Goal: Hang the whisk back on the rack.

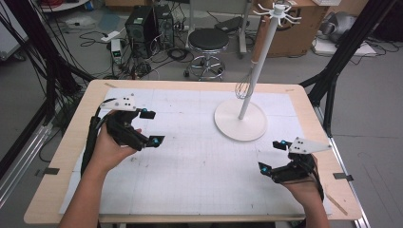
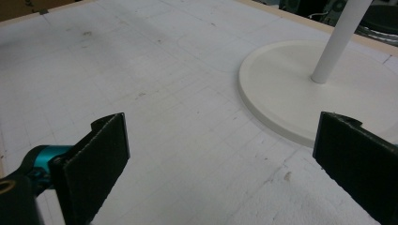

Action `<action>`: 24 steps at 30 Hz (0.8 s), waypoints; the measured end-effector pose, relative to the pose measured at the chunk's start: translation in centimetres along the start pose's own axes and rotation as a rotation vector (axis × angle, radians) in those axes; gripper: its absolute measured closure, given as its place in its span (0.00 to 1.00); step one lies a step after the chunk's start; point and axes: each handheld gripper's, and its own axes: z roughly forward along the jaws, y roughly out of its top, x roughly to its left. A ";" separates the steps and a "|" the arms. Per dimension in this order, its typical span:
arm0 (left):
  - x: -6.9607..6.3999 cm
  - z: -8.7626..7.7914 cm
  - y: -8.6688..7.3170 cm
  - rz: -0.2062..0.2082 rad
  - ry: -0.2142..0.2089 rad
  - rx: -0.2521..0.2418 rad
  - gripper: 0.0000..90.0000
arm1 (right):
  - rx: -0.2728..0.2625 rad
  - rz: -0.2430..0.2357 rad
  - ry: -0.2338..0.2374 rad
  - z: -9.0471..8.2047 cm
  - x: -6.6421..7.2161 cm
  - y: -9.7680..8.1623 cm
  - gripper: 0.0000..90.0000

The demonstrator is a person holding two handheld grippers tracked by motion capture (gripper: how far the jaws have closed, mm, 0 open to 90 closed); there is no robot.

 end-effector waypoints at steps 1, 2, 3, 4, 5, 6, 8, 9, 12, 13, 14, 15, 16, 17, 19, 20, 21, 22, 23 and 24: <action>-0.1 -0.1 -0.4 0.000 0.002 -0.001 0.02 | 0.000 -0.002 0.000 0.1 0.0 0.0 0.03; -0.1 -0.2 -0.7 0.001 0.006 -0.003 0.02 | 0.002 -0.005 0.000 0.1 0.0 0.0 0.03; -0.2 -0.3 -1.2 0.002 -0.002 -0.008 0.02 | 0.002 -0.004 -0.001 0.1 0.0 0.0 0.03; -0.2 -0.4 -1.6 0.001 -0.005 -0.010 0.02 | 0.004 -0.005 -0.002 0.1 0.0 0.0 0.03; -0.3 -0.4 -2.1 0.003 -0.006 -0.008 0.02 | 0.003 -0.002 -0.001 0.1 0.0 0.0 0.03; -0.4 -0.3 -2.6 0.002 -0.001 -0.011 0.02 | 0.004 -0.003 -0.001 0.1 0.0 0.0 0.03; -0.5 -0.3 -3.4 -0.002 -0.006 -0.010 0.02 | 0.008 0.000 -0.002 0.1 0.0 -0.1 0.03; -0.5 -0.3 -4.0 -0.007 -0.004 -0.015 0.02 | 0.008 0.000 0.000 0.2 0.0 -0.1 0.03; -0.5 -0.2 -5.2 -0.019 0.003 -0.012 0.02 | 0.011 -0.002 -0.001 0.2 0.0 -0.1 0.03; -0.6 -0.2 -5.6 -0.023 0.006 -0.013 0.02 | 0.011 -0.001 0.001 0.3 0.0 -0.1 0.03; -0.6 -0.2 -5.8 -0.022 0.007 -0.010 0.02 | 0.012 -0.002 0.001 0.3 0.0 -0.1 0.03; -0.6 -0.2 -6.1 -0.020 0.013 -0.012 0.02 | 0.014 -0.001 0.001 0.3 0.0 -0.1 0.03; -0.7 -0.2 -6.3 -0.020 0.019 -0.011 0.02 | 0.014 -0.001 0.000 0.3 0.0 -0.1 0.03; -0.8 -0.3 -6.6 -0.018 0.021 -0.013 0.02 | 0.015 0.001 0.000 0.3 0.0 -0.2 0.03; -0.9 -0.3 -7.2 -0.020 0.022 -0.016 0.02 | 0.015 0.002 -0.001 0.3 0.0 -0.2 0.03; -1.0 -0.3 -7.4 -0.022 0.026 -0.019 0.02 | 0.017 -0.004 -0.002 0.3 -0.1 -0.2 0.03; -1.0 -0.3 -7.7 -0.020 0.025 -0.019 0.02 | 0.016 -0.001 -0.004 0.3 0.0 -0.2 0.03; -1.1 -0.3 -8.0 -0.024 0.031 -0.021 0.02 | 0.017 0.001 -0.002 0.3 0.0 -0.2 0.03; -1.1 -0.2 -8.3 -0.023 0.037 -0.016 0.02 | 0.020 0.000 -0.002 0.3 0.0 -0.2 0.03; -1.2 -0.1 -8.5 -0.030 0.044 -0.014 0.02 | 0.021 -0.002 -0.002 0.4 0.0 -0.3 0.03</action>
